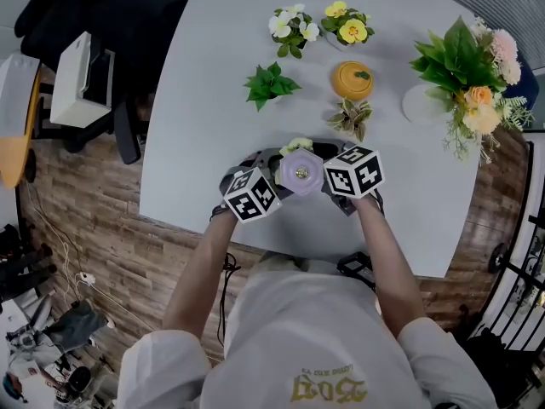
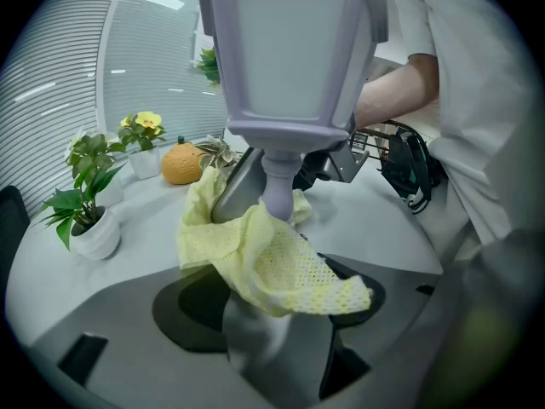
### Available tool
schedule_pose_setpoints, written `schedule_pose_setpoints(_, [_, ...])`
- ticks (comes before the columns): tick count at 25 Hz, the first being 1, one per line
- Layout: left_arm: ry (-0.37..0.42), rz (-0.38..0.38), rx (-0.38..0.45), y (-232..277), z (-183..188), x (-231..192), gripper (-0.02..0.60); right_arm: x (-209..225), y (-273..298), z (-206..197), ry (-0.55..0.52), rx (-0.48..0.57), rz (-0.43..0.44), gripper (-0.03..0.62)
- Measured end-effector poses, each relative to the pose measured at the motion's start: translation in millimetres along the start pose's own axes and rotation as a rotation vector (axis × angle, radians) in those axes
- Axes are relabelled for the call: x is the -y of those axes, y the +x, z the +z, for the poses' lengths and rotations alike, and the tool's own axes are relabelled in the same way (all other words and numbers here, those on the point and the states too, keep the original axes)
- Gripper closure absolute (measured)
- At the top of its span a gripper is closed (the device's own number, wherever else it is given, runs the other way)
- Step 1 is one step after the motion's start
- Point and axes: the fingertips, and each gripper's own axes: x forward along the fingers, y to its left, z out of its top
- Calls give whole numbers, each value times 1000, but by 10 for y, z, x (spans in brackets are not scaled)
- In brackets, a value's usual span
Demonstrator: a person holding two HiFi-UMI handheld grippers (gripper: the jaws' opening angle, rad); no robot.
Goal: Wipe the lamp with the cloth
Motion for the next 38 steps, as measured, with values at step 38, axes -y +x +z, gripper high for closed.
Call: schedule_pose_setpoints(38, [-4,1,-4,6,-6,12,276,298,-30,-143,121,-82,-130,511])
